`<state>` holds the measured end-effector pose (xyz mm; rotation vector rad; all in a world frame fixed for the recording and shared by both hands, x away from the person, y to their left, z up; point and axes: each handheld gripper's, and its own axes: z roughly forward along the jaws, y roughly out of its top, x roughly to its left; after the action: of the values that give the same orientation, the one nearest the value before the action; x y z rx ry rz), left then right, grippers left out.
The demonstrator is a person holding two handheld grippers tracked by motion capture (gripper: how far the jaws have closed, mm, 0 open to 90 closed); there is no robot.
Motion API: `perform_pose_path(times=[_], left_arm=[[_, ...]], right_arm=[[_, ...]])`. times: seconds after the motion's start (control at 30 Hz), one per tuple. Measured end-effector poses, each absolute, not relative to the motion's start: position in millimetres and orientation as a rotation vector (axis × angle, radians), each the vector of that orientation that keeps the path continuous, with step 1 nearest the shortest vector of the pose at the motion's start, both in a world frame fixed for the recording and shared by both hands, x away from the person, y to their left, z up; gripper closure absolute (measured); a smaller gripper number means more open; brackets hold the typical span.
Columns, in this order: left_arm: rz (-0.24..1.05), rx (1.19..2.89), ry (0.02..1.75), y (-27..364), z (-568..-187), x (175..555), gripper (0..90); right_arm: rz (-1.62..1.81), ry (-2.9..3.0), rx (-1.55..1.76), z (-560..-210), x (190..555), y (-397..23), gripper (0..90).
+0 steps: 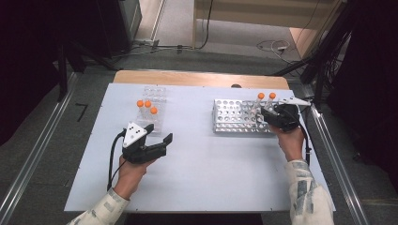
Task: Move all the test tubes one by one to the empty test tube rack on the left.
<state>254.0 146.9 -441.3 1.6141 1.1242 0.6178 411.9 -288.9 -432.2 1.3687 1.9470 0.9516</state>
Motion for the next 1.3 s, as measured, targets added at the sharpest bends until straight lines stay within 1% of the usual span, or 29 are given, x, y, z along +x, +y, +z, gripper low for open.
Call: perform_pose_path(times=[0.23, 0.47, 0.63, 0.7, 0.9, 1.1, 1.3], left_arm=[[0.617, 1.616, 1.123, 147, -441, 254, 24.1], [0.614, 1.617, 1.119, 146, -441, 254, 24.3], [0.614, 1.618, 1.117, 146, -442, 254, 24.4], [0.615, 1.618, 1.118, 147, -442, 254, 24.5], [0.613, 1.621, 1.117, 147, -442, 254, 24.6], [0.611, 1.626, 1.116, 146, -442, 254, 24.7], [0.608, 1.633, 1.112, 145, -443, 254, 24.6]], right_arm=[[0.945, 1.914, 1.392, -434, 425, -295, 53.2], [0.9, 1.902, 1.415, -431, 440, -294, 56.5], [0.88, 1.905, 1.422, -433, 449, -294, 60.9], [0.863, 1.915, 1.422, -434, 451, -293, 60.9], [0.86, 1.918, 1.41, -434, 454, -289, 70.5], [0.868, 1.915, 1.394, -429, 452, -288, 71.4], [0.889, 1.897, 1.37, -416, 448, -288, 71.6]])
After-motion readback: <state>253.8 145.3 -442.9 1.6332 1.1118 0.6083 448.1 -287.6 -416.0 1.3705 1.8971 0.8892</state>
